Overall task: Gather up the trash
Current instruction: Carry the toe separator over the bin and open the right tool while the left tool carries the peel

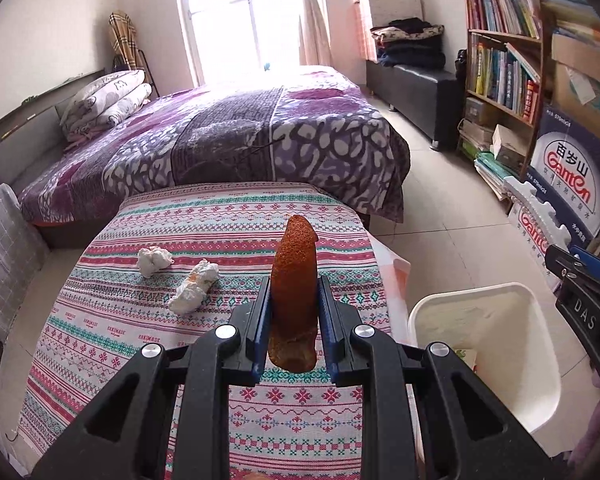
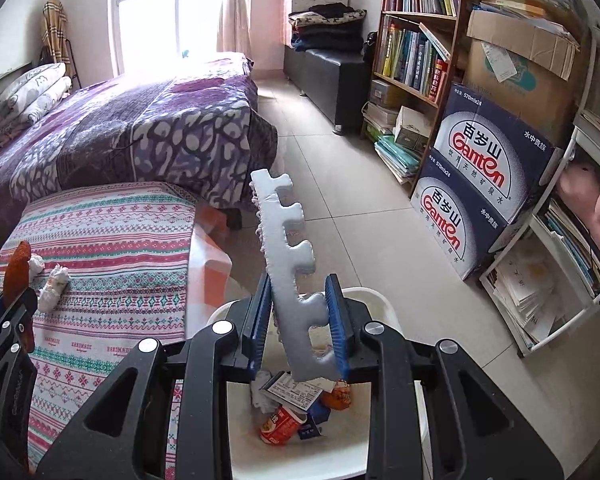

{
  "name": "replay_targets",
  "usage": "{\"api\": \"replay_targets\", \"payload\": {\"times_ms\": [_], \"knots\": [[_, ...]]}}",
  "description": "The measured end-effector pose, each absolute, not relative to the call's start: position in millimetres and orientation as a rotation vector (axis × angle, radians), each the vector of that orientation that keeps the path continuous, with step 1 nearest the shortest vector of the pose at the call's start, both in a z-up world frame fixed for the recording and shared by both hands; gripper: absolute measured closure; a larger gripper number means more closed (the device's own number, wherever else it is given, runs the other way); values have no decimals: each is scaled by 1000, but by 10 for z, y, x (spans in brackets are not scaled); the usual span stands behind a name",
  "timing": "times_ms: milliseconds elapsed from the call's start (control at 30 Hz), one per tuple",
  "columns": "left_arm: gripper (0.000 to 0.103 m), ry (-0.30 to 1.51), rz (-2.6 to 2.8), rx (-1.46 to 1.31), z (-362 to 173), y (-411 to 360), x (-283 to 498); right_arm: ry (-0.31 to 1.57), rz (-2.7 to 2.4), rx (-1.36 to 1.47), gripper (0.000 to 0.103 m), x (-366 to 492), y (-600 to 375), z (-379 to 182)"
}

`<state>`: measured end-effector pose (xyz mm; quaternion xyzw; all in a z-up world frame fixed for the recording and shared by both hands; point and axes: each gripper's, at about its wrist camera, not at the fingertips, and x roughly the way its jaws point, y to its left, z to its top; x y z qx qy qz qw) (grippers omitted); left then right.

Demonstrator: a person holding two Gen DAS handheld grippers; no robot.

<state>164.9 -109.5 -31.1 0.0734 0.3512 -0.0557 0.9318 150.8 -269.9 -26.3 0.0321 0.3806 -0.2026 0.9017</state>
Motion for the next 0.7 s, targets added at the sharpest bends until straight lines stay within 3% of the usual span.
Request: {"api": "replay_targets", "payload": {"times_ms": [167, 300, 700], "knots": [[81, 740, -170, 153, -349, -1304, 1616, 809, -469, 94, 74, 1416, -2919, -298], [81, 758, -221, 156, -381, -1472, 1575, 819, -514, 128, 60, 1354, -3108, -312], [81, 821, -357, 179, -540, -1899, 1411, 812, -615, 216, 46, 1152, -3582, -298]]}}
